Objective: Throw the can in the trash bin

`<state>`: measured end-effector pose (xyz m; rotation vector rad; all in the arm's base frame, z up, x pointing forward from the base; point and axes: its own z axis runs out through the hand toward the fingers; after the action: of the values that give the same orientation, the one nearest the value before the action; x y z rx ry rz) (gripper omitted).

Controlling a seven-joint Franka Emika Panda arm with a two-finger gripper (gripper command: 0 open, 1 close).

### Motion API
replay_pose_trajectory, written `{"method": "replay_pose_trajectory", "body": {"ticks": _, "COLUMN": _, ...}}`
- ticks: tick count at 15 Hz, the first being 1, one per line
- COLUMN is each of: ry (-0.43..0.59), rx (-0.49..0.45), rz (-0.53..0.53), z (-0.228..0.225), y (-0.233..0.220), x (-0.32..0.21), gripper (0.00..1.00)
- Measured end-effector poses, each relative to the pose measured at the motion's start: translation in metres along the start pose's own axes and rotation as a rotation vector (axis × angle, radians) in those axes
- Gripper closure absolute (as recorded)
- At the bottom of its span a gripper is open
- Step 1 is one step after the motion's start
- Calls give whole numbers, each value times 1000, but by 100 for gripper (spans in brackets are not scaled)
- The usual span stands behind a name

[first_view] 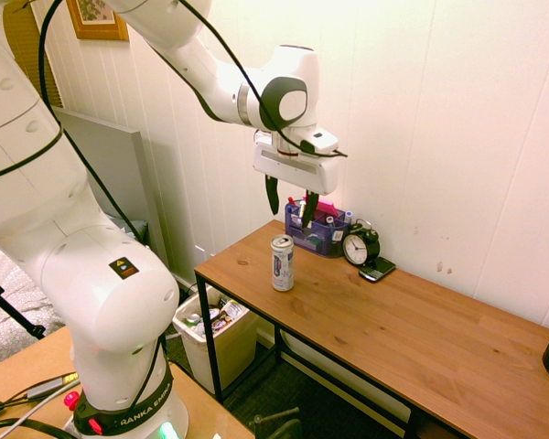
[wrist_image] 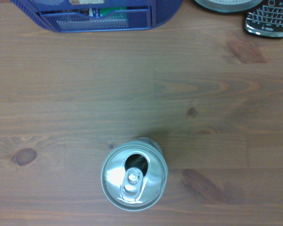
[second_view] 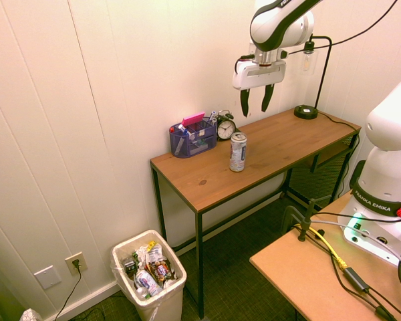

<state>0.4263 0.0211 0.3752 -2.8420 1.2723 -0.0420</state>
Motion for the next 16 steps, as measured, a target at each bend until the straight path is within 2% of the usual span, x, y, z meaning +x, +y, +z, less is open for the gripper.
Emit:
{"method": "replay_pose_trajectory", "body": {"ticks": 7, "ry": -33, "rx": -26, "rz": -38, "z": 16, "y": -17, "x": -17, "gripper": 0}}
{"method": "replay_pose_trajectory", "body": {"ticks": 12, "ry": -34, "rx": -154, "rz": -46, "z": 66, "y": -61, "x": -36, "gripper": 0}}
{"method": "replay_pose_trajectory", "body": {"ticks": 16, "ry": -41, "rx": -229, "rz": -20, "z": 103, "y": -77, "x": -36, "gripper": 0}}
